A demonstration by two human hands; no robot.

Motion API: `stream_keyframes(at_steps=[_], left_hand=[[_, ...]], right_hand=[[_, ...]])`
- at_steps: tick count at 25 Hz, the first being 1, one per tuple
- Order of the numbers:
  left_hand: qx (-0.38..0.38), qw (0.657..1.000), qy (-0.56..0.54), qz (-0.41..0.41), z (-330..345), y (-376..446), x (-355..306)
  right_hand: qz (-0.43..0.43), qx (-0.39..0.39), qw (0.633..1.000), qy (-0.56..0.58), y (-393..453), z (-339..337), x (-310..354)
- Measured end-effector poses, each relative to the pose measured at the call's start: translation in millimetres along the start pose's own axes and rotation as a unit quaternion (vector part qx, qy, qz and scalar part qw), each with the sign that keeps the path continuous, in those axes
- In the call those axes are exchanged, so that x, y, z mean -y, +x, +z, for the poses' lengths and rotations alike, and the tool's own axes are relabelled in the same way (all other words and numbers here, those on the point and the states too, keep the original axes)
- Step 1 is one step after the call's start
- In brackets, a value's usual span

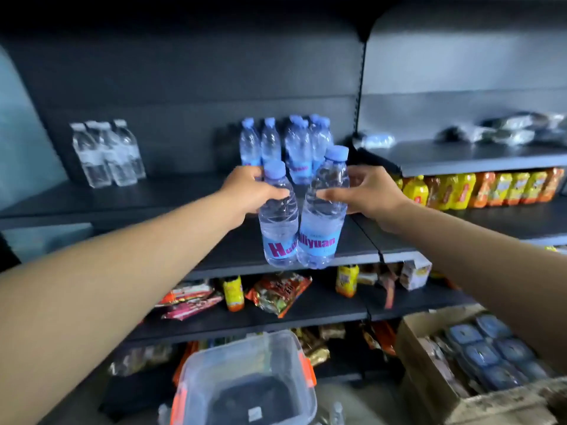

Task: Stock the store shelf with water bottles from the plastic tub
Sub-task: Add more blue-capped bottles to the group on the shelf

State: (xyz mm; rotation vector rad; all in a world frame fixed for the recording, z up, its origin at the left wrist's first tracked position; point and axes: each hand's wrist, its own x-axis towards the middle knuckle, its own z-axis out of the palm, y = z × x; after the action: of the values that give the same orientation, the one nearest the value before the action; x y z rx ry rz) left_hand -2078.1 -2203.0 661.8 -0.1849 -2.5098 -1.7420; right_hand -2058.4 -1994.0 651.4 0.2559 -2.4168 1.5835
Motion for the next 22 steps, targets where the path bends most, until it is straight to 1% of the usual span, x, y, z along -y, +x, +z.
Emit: stream_keyframes(at_steps=[3,5,7,9,12,15,20,22], left_hand=[[-0.014,0.999,0.017,0.026,-56.8,4.4,-52.5],[-0.025,0.999,0.016,0.036,-88.5,14.5,-69.0],[-0.041,0.998,0.020,0.046,-112.0,29.6,-75.4],[-0.046,0.997,0.031,0.047,-126.7,50.7,-73.4],[-0.032,0.997,0.049,0.041,-137.7,93.6,-61.2],[-0.026,0.998,0.051,0.027,-136.8,154.7,-37.8],[-0.026,0.999,0.039,0.004,-116.9,263.0,17.7],[-0.017,0.999,0.031,-0.010,-107.0,295.2,41.2]], right_hand=[[-0.023,0.001,1.000,-0.006,31.3,13.2,69.7],[-0.038,0.015,0.999,-0.008,51.4,26.3,102.1],[-0.045,0.011,0.999,-0.002,73.3,41.4,121.3],[-0.045,0.003,0.999,0.001,100.2,56.0,124.6],[-0.034,0.008,0.999,-0.008,151.6,74.5,110.9],[-0.024,0.020,0.999,-0.016,212.8,88.7,86.7],[0.014,0.049,0.996,-0.073,306.5,110.4,21.2],[0.040,0.046,0.994,-0.092,329.5,116.2,-6.5]])
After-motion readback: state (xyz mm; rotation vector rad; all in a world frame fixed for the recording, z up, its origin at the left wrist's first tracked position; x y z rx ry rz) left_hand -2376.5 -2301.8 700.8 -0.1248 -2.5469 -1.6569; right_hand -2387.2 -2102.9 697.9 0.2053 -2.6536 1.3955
